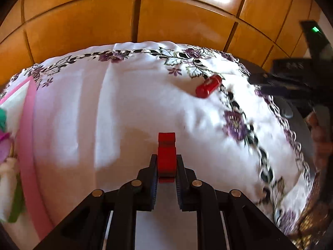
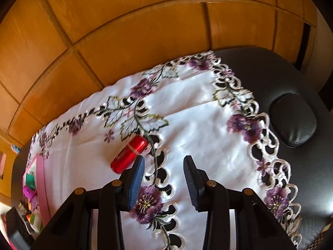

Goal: Organize rigid objects
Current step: 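Grasp the red cylinder with the right gripper while the left gripper holds the red block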

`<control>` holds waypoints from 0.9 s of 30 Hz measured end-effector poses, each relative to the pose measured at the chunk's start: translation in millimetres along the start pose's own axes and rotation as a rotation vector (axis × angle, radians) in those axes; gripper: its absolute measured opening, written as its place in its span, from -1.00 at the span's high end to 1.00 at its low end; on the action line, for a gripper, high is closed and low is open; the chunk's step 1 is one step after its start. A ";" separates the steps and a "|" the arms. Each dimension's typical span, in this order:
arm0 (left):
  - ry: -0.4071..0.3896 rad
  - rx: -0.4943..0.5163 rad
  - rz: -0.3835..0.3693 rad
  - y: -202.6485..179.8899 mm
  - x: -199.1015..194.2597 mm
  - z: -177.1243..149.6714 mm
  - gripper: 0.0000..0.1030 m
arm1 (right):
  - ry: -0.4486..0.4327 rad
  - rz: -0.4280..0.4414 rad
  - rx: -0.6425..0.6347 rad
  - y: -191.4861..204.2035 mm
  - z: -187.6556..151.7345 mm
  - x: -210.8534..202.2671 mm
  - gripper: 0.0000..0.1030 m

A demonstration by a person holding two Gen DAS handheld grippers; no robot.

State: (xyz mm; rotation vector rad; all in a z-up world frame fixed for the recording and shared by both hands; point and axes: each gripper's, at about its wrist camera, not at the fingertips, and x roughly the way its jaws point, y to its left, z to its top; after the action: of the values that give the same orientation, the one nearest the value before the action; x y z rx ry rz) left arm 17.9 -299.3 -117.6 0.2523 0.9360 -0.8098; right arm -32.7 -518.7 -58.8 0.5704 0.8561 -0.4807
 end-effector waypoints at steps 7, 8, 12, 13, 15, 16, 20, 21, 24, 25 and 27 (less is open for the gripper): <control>-0.045 0.058 -0.004 -0.5 -0.9 -10.2 0.71 | 0.078 0.031 -0.161 30.0 -8.8 16.5 0.13; -0.050 0.061 -0.006 -0.5 -1.2 -11.1 0.71 | 0.088 0.024 -0.205 36.2 -8.8 20.1 0.11; -0.053 0.044 -0.029 4.1 -1.4 -11.1 0.71 | 0.108 -0.010 -0.392 56.4 -5.4 32.7 -0.43; -0.053 0.041 -0.034 4.9 -1.1 -11.0 0.71 | 0.114 -0.011 -0.436 60.7 -2.3 36.2 -0.43; -0.053 0.035 -0.040 6.1 -0.7 -11.0 0.70 | 0.138 -0.019 -0.495 67.5 2.6 42.0 -0.52; -0.053 0.033 -0.042 6.5 -0.5 -10.9 0.70 | 0.149 -0.022 -0.525 71.2 5.3 45.3 -0.55; -0.056 0.026 -0.052 7.9 -0.7 -12.0 0.70 | 0.175 -0.081 -0.637 83.4 13.0 61.4 -0.59; -0.056 0.024 -0.054 7.9 -0.5 -11.9 0.70 | 0.187 -0.080 -0.647 84.9 15.2 66.2 -0.59; -0.057 0.023 -0.055 7.8 -0.4 -11.8 0.70 | 0.229 -0.063 -0.661 87.7 18.2 79.6 -0.60; -0.058 0.023 -0.055 7.9 -0.5 -11.9 0.70 | 0.237 -0.064 -0.666 87.5 18.6 81.9 -0.60; -0.059 0.024 -0.053 7.9 -0.5 -11.6 0.70 | 0.227 -0.084 -0.672 90.1 16.6 87.9 -0.48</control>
State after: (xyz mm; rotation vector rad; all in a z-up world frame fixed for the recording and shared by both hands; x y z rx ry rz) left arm 16.2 -287.5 -125.1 0.2239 0.8811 -0.8736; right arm 80.9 -476.2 -96.6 -0.0334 1.1895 -0.1793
